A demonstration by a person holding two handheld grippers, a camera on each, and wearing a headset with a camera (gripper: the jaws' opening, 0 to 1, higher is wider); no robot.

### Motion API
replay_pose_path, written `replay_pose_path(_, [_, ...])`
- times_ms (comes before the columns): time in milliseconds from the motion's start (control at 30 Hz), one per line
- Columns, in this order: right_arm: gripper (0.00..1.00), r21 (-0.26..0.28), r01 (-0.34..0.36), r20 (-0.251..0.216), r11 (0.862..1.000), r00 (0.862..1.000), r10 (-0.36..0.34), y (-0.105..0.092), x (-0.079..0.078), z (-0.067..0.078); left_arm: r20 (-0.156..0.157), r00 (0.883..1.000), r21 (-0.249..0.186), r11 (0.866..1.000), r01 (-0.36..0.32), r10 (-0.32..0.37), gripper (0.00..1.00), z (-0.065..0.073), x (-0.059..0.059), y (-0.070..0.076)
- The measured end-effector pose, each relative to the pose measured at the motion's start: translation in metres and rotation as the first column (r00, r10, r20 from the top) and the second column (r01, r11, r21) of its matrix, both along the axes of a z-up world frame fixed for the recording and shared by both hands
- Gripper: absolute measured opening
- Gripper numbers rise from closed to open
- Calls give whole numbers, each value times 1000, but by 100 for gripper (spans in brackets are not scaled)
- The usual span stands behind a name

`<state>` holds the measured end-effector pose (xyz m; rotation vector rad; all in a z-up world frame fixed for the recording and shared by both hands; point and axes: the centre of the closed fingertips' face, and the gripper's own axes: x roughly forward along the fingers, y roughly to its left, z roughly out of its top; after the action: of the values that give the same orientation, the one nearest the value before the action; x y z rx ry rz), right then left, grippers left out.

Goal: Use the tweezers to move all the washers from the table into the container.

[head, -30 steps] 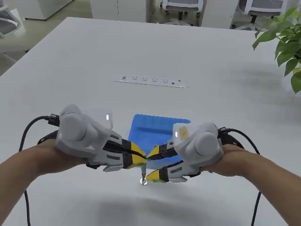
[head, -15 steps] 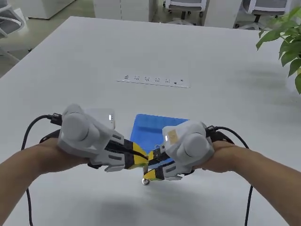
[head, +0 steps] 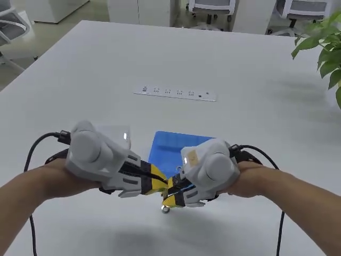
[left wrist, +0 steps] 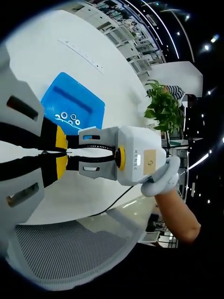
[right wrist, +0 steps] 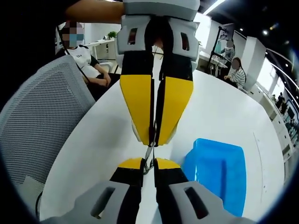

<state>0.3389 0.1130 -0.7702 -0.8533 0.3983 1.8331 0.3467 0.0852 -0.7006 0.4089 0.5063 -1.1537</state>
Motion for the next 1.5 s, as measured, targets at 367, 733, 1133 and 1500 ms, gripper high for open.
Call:
replay_pose_path(367, [8,-10,16,-10,1000,1000,-16,0,-1,-1,1,1000,6,1000,-1,1,6,0,-1,1])
replay_pose_path(733, [8,-19,26,-15,999,1000,-26,-2,-1,-1,1,1000,-9,1000,-17,17,6,2,-1,0])
replay_pose_path(1133, [8,-10,51,-20,999,998,-51,-5,2,5,-31,997,-72,995,-69,67,24,8,-1,4])
replay_pose_path(1500, [8,4,42,-10,999,999,-41,-9,4,26,-86,989,-72,990,-124,118,43,-1,-11,13])
